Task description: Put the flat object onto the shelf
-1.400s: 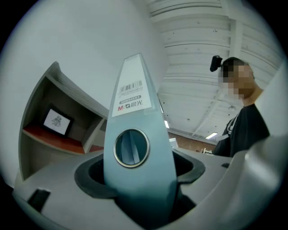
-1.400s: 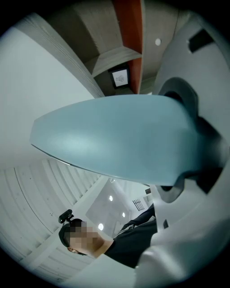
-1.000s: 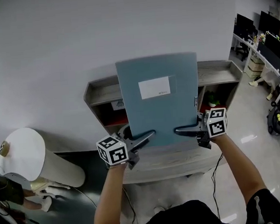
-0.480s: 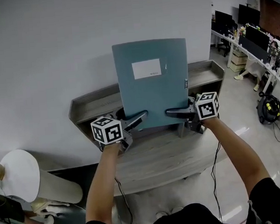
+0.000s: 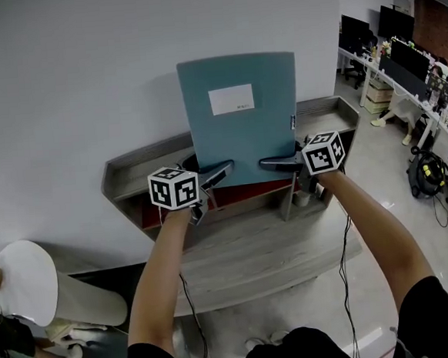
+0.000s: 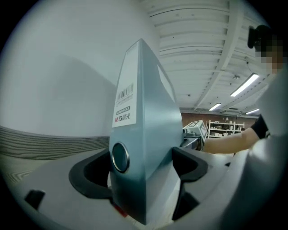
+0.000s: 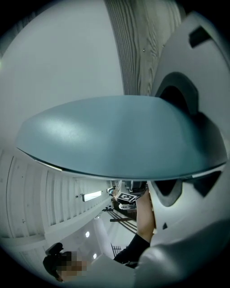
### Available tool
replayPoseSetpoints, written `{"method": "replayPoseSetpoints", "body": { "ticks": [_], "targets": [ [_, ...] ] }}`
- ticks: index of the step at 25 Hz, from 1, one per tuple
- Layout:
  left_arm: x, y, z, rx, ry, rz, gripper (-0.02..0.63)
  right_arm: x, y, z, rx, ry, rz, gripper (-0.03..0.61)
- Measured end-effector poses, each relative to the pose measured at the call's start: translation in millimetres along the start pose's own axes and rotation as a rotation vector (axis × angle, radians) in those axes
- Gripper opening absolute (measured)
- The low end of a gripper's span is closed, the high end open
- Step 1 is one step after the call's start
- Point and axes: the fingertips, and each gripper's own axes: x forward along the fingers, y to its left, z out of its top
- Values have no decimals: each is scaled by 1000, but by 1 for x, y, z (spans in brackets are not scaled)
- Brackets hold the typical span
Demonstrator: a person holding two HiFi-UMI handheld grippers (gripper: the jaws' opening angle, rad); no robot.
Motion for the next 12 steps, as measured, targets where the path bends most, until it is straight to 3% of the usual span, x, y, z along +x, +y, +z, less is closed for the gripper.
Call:
{"method": "replayPoseSetpoints", "body": {
  "ticks": [4,8,12],
  "targets": [
    [7,12,5,-1,14,19,397,5,-13,7,-17,16,-28,396],
    [12,14,13,-47,-21,48,397,0,-19,19,33,-8,-23,404],
    [18,16,24,-42,-53,98,396,-6,-27,29,86,-52,-23,405]
  ]
}}
